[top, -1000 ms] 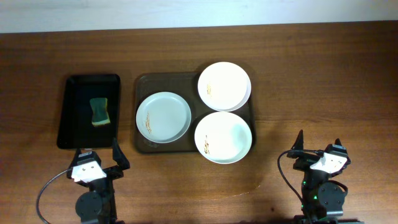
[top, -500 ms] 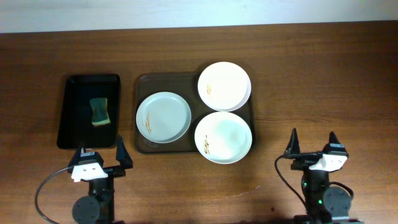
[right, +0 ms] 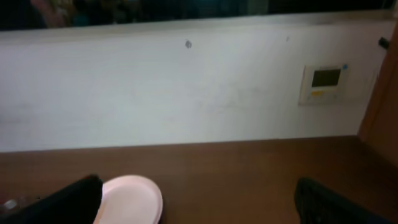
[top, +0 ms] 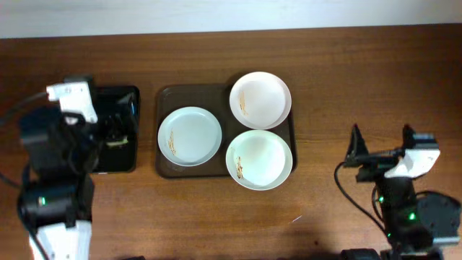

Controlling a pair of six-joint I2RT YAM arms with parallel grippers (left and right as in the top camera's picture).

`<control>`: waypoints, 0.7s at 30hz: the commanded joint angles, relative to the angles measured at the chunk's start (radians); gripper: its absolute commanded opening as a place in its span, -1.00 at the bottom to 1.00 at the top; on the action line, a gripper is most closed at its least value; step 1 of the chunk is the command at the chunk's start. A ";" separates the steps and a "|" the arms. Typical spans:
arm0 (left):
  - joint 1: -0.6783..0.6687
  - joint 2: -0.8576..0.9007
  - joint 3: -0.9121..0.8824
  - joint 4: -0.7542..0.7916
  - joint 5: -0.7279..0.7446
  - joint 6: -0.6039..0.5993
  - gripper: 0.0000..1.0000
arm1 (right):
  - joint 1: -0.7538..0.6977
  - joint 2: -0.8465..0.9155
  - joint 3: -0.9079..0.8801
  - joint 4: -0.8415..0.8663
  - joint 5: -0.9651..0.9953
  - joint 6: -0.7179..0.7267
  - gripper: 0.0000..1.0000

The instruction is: Clean dirty plates on tray and stack at the side

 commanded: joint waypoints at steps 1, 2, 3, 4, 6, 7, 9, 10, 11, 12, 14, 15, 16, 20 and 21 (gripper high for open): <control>-0.002 0.210 0.231 -0.144 0.067 0.027 0.98 | 0.007 0.181 0.214 -0.116 -0.103 0.003 0.97; -0.002 0.274 0.309 -0.209 0.090 0.049 0.98 | 0.007 0.259 0.302 -0.183 -0.132 0.003 0.97; -0.002 0.339 0.391 -0.285 0.107 0.063 0.98 | 0.007 0.328 0.380 -0.248 -0.152 0.003 0.97; -0.002 0.408 0.496 -0.389 0.123 0.095 0.98 | 0.008 0.408 0.475 -0.340 -0.171 0.003 0.97; -0.002 0.503 0.683 -0.570 0.124 0.137 0.98 | 0.008 0.557 0.653 -0.532 -0.214 0.003 0.97; -0.002 0.533 0.755 -0.641 0.124 0.158 0.98 | 0.008 0.620 0.726 -0.610 -0.233 0.003 0.97; -0.002 0.554 0.824 -0.692 0.124 0.157 0.98 | 0.008 0.770 0.857 -0.728 -0.236 0.003 0.97; -0.002 0.552 0.824 -0.700 0.121 0.158 0.98 | 0.008 0.834 0.859 -0.719 -0.238 0.009 0.97; -0.002 0.552 0.824 -0.709 0.122 0.157 0.99 | 0.008 0.875 0.859 -0.711 -0.286 0.014 0.97; -0.003 0.552 0.824 -0.709 0.123 0.157 0.98 | 0.008 0.917 0.859 -0.707 -0.366 0.015 0.97; -0.003 0.552 0.824 -0.712 0.158 0.157 0.98 | 0.042 1.010 0.859 -0.688 -0.492 0.034 0.98; -0.003 0.552 0.824 -0.703 0.158 0.157 0.98 | 0.112 1.083 0.859 -0.646 -0.485 0.084 0.94; -0.003 0.552 0.824 -0.702 0.157 0.157 0.98 | 0.156 1.119 0.859 -0.612 -0.470 0.129 0.91; 0.005 0.619 0.823 -0.772 -0.072 0.000 0.98 | 0.386 1.271 0.859 -0.433 -0.278 0.356 0.69; 0.014 0.642 0.823 -0.794 -0.097 -0.023 0.98 | 0.443 1.312 0.859 -0.386 -0.225 0.376 0.69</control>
